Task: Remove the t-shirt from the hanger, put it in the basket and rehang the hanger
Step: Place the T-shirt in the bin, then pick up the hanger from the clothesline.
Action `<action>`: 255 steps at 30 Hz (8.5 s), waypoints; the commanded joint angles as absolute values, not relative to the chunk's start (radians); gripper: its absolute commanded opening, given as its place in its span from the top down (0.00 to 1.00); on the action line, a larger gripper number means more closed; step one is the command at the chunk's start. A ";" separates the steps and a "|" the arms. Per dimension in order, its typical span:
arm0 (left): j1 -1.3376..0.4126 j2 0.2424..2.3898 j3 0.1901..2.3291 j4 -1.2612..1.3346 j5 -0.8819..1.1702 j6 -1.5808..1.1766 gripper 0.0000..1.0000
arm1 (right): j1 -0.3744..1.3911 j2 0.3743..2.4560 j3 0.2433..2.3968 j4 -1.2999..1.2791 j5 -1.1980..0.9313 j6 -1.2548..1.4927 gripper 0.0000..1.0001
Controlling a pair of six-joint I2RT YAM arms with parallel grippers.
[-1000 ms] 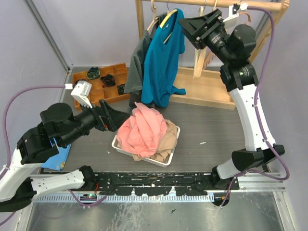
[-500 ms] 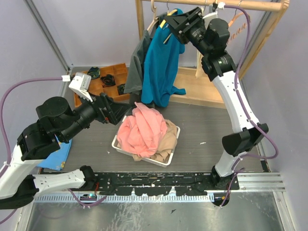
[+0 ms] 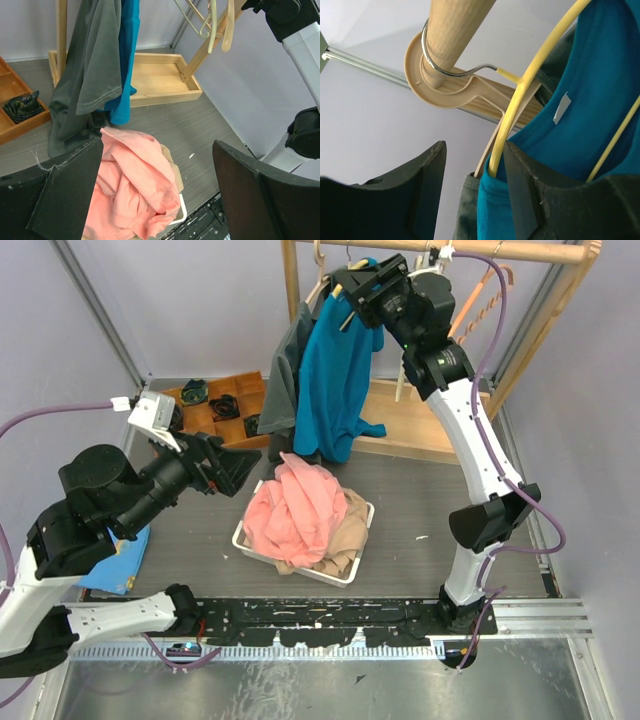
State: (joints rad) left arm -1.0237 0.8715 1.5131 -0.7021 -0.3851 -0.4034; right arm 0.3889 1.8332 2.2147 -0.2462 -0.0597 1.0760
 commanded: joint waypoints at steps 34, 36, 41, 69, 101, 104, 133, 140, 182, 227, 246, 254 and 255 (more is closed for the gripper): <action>-1.025 0.857 1.499 -0.615 -0.457 -0.333 0.02 | 0.394 1.952 2.368 -0.183 -0.042 1.127 0.65; -1.025 0.857 1.499 -0.615 -0.457 -0.332 0.02 | 0.395 1.954 2.366 -0.178 -0.046 1.132 0.67; -1.025 0.854 1.494 -0.614 -0.457 -0.330 0.02 | 0.395 1.958 2.367 -0.175 -0.054 1.140 0.73; -1.026 0.842 1.471 -0.591 -0.433 -0.345 0.02 | 0.393 1.865 2.336 -0.027 -0.067 1.186 0.89; -1.025 0.953 1.555 -0.507 -0.399 -0.336 0.02 | 0.334 1.416 1.812 -0.003 -0.178 1.220 0.99; -1.025 0.962 1.559 -0.483 -0.432 -0.342 0.02 | 0.333 1.375 1.776 -0.015 -0.195 1.215 0.99; -1.026 1.241 1.751 -0.488 -0.244 -0.334 0.02 | 0.333 1.180 1.623 -0.001 -0.255 1.206 0.99; -1.025 1.259 1.767 -0.478 -0.233 -0.335 0.02 | 0.334 1.171 1.616 -0.011 -0.236 1.201 0.99; -1.140 1.345 1.621 -0.508 -0.305 -0.374 0.02 | 0.334 1.252 1.708 0.007 -0.127 1.231 0.99; -1.273 0.972 1.543 -0.552 -0.275 -0.363 1.00 | 0.333 1.313 1.666 0.056 -0.038 1.247 0.99; -1.272 1.058 1.685 -0.517 -0.340 -0.285 0.46 | 0.333 1.267 1.628 0.060 -0.085 1.235 0.99; -1.273 1.094 1.747 -0.488 -0.525 -0.187 0.35 | 0.333 1.188 1.546 0.060 -0.155 1.227 0.99; -1.272 1.107 1.761 -0.478 -0.543 -0.164 0.35 | 0.334 1.178 1.536 0.059 -0.166 1.227 0.99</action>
State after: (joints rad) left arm -1.2671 1.0813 1.6951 -0.5541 -0.4213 -0.2466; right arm 0.3344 1.2671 1.5452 -0.0605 -0.1146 1.2499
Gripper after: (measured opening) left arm 0.643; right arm 0.157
